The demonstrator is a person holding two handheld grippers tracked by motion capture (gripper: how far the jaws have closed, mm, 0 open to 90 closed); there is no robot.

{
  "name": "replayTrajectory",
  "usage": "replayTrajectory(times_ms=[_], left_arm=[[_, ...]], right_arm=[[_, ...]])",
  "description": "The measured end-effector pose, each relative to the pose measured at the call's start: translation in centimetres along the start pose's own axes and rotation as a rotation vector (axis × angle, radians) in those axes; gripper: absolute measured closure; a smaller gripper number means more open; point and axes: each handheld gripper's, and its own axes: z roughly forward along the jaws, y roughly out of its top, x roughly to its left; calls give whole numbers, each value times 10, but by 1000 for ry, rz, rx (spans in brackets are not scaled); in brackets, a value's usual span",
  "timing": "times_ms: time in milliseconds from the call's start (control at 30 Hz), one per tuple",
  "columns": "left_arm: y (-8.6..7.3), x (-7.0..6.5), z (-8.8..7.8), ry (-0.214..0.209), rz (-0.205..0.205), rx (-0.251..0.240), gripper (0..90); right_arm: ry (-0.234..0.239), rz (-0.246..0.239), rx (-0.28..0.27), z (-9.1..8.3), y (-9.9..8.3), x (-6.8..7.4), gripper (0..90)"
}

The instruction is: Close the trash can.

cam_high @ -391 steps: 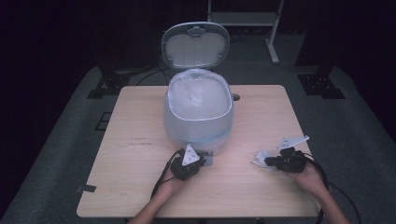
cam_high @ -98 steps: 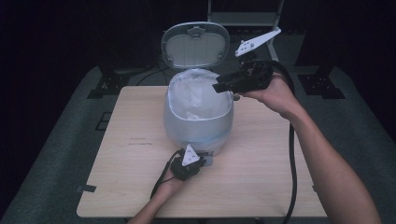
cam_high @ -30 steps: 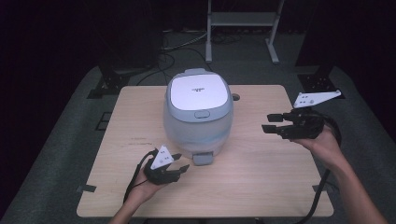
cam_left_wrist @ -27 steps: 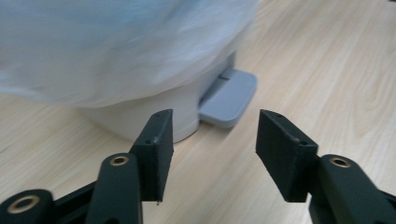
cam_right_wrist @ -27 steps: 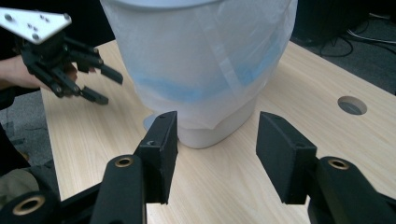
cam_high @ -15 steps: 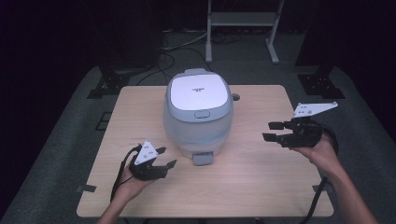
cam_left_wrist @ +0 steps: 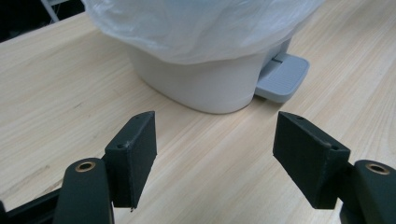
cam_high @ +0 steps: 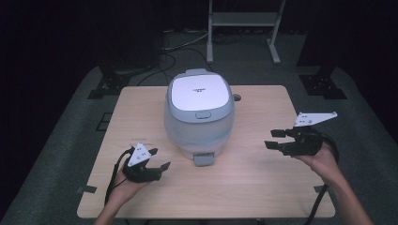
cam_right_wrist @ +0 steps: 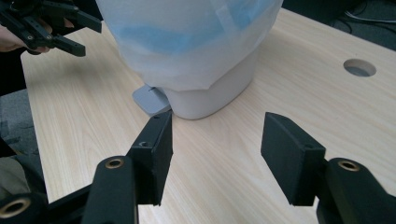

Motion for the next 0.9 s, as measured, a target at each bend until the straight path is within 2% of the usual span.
replayTrajectory(times_ms=[267,500,667,767,900], left_arm=[[-9,5,-5,14,-9,19,268],[-17,9,-10,25,-34,-1,267],[-24,9,-12,48,-42,-10,224],[-28,9,-13,50,-45,-4,224],[-29,10,-15,57,-53,-20,221]], right_arm=[[10,10,9,5,-15,1,422],[7,26,-1,6,-29,1,410],[6,42,3,8,-42,3,398],[3,43,4,10,-49,5,397],[-8,32,9,12,-53,8,391]])
